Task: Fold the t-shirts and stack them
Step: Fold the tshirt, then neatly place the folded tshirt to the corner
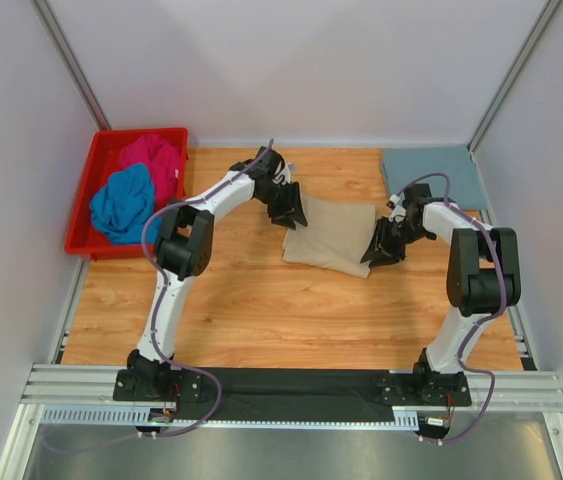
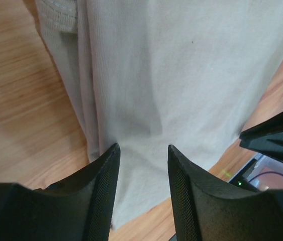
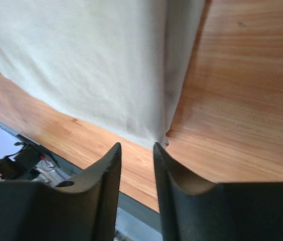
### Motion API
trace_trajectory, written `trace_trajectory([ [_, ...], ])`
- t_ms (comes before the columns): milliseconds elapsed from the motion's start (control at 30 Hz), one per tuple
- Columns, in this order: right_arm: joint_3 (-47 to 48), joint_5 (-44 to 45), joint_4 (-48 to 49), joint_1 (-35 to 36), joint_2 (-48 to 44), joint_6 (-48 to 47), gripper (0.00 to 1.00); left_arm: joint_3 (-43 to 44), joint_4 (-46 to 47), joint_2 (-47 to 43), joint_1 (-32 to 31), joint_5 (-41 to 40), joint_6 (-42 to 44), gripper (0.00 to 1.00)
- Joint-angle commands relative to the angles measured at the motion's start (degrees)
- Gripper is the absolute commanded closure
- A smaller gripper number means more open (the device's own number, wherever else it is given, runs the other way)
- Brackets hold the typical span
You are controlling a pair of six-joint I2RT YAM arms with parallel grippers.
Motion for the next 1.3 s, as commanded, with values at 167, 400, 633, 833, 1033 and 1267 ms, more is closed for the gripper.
trace_trajectory([
  [167, 5.27, 8.82, 5.88, -2.07, -2.46, 4.9, 0.44, -8.18, -2.76, -15.92, 0.75, 3.03, 5.2, 0.41],
  [400, 11.96, 12.71, 11.76, -2.95, 3.53, 6.31, 0.35, -24.5, -2.86, -24.01, 0.75, 3.39, 4.77, 0.44],
  [633, 12.85, 13.07, 17.05, -0.93, 9.34, 4.11, 0.37, -37.37, 0.23, -33.95, 0.75, 1.02, 3.79, 0.44],
  [833, 6.72, 17.46, 17.12, 1.35, 6.8, 6.39, 0.37, -38.08, -1.62, -34.83, 0.75, -0.92, 5.11, 0.44],
  [1033, 2.04, 15.62, 19.32, 2.58, 6.0, 8.24, 0.39, -36.85, -1.62, -34.93, 0.75, -1.45, 5.11, 0.45],
  [1267, -1.3, 16.06, 20.82, 3.9, 3.98, 8.33, 0.43, -34.04, -2.58, -33.69, 0.75, -0.92, 6.08, 0.46],
])
